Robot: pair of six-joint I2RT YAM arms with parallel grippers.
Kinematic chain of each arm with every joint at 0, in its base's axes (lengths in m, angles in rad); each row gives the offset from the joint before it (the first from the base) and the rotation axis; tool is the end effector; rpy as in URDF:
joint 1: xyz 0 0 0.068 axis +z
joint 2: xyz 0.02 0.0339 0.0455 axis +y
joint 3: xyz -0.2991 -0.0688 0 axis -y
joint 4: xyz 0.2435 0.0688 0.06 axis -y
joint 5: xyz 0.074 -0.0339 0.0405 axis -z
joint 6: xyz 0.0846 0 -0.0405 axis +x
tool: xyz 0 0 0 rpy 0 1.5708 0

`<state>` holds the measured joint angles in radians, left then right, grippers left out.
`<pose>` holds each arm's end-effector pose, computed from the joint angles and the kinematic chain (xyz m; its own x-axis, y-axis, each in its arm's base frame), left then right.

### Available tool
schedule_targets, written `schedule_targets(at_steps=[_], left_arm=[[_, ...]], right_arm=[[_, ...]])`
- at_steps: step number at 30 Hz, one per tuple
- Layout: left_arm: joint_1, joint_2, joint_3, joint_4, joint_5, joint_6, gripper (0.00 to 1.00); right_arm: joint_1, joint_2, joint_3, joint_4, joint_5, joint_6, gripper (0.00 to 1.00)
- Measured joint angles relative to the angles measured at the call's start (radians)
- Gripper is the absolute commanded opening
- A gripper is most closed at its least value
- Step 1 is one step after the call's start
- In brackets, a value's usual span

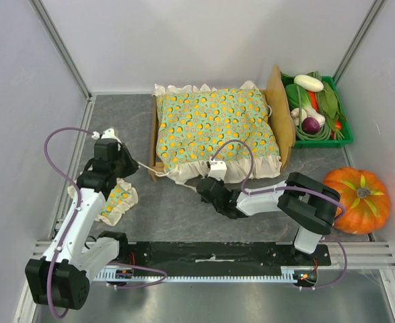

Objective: Set up the pet bed

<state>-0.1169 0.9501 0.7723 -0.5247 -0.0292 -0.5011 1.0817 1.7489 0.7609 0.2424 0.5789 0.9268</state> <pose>0.2161 -0.0229 0.2703 -0.6082 -0.4121 -0.6785 -0.2254 0.9092 -0.3501 0.2116 0.2991 0.1393 -0.6313 0.2387 -0.7379 -0.0754 0.9281 0.3647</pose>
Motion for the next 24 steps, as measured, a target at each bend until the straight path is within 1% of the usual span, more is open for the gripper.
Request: schedule_targets(at_steps=[3,6,7,8,9,11,12,13,15,18,20,24], left_arm=[[0.005,-0.031,-0.011,0.016,0.071,0.005,0.02],[0.006,-0.071,-0.066,0.055,0.167,0.004,0.02],[0.006,-0.077,-0.088,0.063,0.195,0.003,0.02],[0.006,-0.076,-0.106,0.065,0.218,0.003,0.02],[0.006,-0.069,-0.119,0.065,0.238,0.002,0.02],[0.006,-0.053,-0.132,0.065,0.268,0.001,0.02],[0.006,-0.046,-0.135,0.067,0.275,0.001,0.02],[0.006,-0.041,-0.136,0.069,0.277,0.001,0.02],[0.006,-0.036,-0.137,0.076,0.279,0.001,0.02],[0.006,-0.035,-0.137,0.087,0.283,0.001,0.02],[0.006,-0.035,-0.137,0.089,0.283,0.001,0.02],[0.006,-0.035,-0.137,0.09,0.283,0.001,0.02]], right_arm=[[-0.007,-0.017,-0.021,0.018,-0.036,-0.048,0.0],[0.002,-0.017,-0.019,0.04,-0.13,-0.117,0.0],[0.016,-0.017,-0.015,0.041,-0.165,-0.146,0.03],[0.029,-0.017,-0.013,0.041,-0.187,-0.164,0.09],[0.051,-0.017,-0.011,0.041,-0.214,-0.19,0.18],[0.082,-0.019,-0.01,0.04,-0.221,-0.22,0.32],[0.093,-0.024,-0.01,0.035,-0.218,-0.238,0.45],[0.097,-0.032,-0.011,0.023,-0.212,-0.258,0.52],[0.088,-0.053,-0.013,0.003,-0.19,-0.316,0.61],[0.062,-0.096,-0.014,-0.013,-0.151,-0.408,0.64],[0.038,-0.119,-0.014,-0.019,-0.144,-0.461,0.65],[-0.052,-0.117,-0.012,-0.019,-0.208,-0.549,0.63]])
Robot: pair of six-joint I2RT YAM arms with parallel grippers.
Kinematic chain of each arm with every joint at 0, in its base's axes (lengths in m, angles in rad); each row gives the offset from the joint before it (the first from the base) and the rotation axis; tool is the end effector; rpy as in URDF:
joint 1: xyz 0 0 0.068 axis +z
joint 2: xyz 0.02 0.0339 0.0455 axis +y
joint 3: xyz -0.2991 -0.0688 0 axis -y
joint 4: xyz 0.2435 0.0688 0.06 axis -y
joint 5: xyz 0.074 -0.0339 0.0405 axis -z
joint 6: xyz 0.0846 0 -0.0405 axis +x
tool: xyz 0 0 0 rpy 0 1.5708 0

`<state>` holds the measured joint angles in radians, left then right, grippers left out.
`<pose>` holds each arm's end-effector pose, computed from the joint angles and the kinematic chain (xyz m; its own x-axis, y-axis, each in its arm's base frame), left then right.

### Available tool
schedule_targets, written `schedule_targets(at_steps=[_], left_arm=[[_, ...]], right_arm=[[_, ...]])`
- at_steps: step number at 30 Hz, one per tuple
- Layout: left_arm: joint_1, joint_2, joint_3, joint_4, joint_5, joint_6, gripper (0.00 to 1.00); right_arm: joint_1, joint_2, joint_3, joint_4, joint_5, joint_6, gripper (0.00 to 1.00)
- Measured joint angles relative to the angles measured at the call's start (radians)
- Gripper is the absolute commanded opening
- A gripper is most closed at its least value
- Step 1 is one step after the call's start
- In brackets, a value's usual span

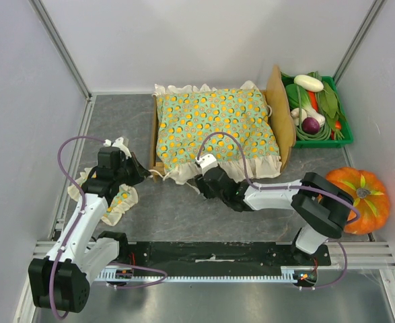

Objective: Set up the pet bed

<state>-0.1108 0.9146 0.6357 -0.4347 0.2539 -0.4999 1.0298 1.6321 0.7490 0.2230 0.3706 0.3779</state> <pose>0.2024 -0.0439 0.2391 -0.7127 -0.3875 -0.5847 -0.0523 0.8605 -0.5067 0.2117 0.2928 0.1682 -0.5340 -0.2209 -0.8161 -0.4892 0.8680 0.0850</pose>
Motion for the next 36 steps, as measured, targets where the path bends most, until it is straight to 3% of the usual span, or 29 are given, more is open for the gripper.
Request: schedule_targets(at_steps=[12,24,36], left_arm=[[0.0,0.0,0.0,0.003,0.0,0.0,0.02],[0.0,0.0,0.0,0.003,0.0,0.0,0.02],[0.0,0.0,0.0,0.003,0.0,0.0,0.02]], right_arm=[[-0.042,0.156,0.081,0.072,-0.187,-0.06,0.62],[-0.042,0.107,0.064,0.062,-0.205,0.045,0.65],[-0.018,0.185,0.169,-0.03,-0.156,0.139,0.58]])
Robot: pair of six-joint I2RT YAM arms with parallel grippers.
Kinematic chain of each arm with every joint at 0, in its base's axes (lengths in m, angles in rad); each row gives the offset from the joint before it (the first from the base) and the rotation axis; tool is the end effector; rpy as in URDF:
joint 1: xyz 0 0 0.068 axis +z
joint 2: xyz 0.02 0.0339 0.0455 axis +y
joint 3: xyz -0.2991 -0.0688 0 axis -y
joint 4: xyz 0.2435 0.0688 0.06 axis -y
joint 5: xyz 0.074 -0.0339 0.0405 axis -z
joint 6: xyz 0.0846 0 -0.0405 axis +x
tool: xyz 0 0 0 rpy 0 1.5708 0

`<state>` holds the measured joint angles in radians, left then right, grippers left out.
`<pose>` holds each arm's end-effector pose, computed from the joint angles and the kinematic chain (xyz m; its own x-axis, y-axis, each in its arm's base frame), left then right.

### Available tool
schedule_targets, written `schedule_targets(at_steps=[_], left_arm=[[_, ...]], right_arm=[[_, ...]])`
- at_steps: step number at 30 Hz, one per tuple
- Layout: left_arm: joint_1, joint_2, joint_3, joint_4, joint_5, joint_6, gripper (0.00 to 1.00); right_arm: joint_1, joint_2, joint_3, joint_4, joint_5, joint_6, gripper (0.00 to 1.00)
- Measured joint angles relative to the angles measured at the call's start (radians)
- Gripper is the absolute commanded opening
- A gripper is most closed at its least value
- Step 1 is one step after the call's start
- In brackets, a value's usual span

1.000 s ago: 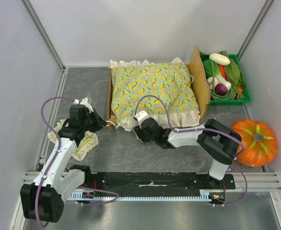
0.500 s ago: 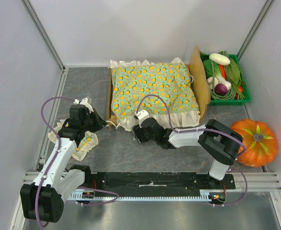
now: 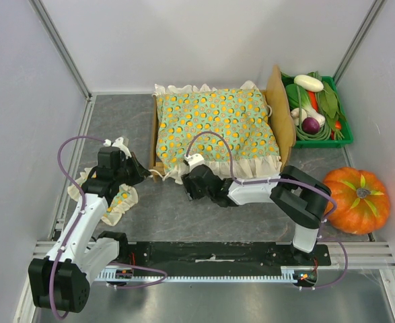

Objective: Set up the pet bed

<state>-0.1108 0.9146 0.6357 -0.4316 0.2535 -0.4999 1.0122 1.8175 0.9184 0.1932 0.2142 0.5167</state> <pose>0.2027 -0.0439 0.2395 -0.7108 -0.3878 -0.5869 -0.0509 0.8605 -0.5069 0.2330 0.3388 0.1486 -0.6659 -0.1547 -0.7298 -0.4761 0.8413 0.2561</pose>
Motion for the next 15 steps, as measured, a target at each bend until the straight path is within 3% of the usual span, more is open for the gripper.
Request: schedule_targets(at_steps=[5,10,12,13,15], left_arm=[[0.0,0.0,0.0,0.0,0.0,0.0,0.02],[0.0,-0.002,0.0,0.0,0.0,0.0,0.02],[0.0,-0.002,0.0,0.0,-0.001,0.0,0.02],[0.0,-0.003,0.0,0.0,-0.001,0.0,0.02],[0.0,-0.005,0.0,0.0,-0.001,0.0,0.02]], right_arm=[[0.055,0.03,0.04,-0.042,0.093,-0.018,0.45],[0.109,0.045,0.061,-0.082,0.185,-0.032,0.4],[0.123,0.045,0.066,-0.1,0.204,-0.029,0.32],[0.128,0.045,0.067,-0.104,0.209,-0.026,0.19],[0.138,0.049,0.073,-0.111,0.214,-0.015,0.08]])
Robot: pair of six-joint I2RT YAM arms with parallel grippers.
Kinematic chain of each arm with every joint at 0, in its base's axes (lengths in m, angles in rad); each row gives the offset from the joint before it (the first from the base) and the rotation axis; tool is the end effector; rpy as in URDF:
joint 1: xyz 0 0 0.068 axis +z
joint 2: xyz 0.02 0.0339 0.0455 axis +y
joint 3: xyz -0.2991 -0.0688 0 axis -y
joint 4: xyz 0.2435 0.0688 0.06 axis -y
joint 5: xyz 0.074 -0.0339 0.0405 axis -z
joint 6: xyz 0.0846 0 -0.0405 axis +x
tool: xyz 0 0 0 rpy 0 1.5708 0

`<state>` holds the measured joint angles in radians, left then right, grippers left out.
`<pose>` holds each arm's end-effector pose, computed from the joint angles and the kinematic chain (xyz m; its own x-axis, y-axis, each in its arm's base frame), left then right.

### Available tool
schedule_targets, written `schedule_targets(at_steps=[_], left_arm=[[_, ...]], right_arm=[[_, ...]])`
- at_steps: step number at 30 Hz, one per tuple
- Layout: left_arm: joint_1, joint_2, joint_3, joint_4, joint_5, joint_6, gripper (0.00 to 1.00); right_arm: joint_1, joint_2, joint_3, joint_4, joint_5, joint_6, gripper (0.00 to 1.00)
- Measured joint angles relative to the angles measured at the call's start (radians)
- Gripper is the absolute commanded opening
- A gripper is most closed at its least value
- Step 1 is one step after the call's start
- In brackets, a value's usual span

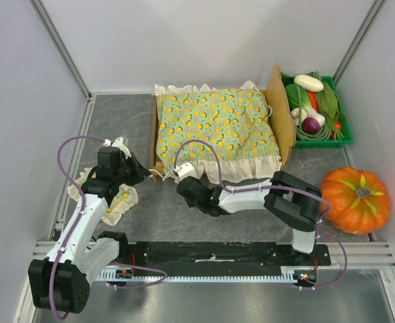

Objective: Set up the pet bed

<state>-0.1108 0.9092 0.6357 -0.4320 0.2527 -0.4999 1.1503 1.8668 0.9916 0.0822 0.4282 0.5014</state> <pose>0.2020 -0.0438 0.2404 -0.7076 -0.3883 -0.5904 -0.0489 0.8604 -0.5072 0.2016 0.3648 0.1436 -0.5970 -0.2640 -0.7575 -0.4842 0.8715 0.0779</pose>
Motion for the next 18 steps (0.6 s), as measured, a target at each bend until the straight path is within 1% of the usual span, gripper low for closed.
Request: schedule_targets(at_steps=[1,7,12,18], left_arm=[[0.0,-0.002,0.0,0.0,0.0,0.0,0.02],[0.0,-0.014,0.0,0.0,-0.002,0.0,0.02],[0.0,-0.06,0.006,-0.02,-0.044,0.0,0.02],[0.0,-0.076,0.088,-0.066,-0.124,0.002,0.02]], right_arm=[[0.005,0.005,0.005,-0.003,0.0,-0.002,0.0],[0.02,0.026,0.039,-0.024,0.022,0.005,0.0],[0.019,0.012,0.033,-0.045,0.036,0.022,0.0],[-0.004,-0.045,-0.008,-0.117,0.047,0.027,0.0]])
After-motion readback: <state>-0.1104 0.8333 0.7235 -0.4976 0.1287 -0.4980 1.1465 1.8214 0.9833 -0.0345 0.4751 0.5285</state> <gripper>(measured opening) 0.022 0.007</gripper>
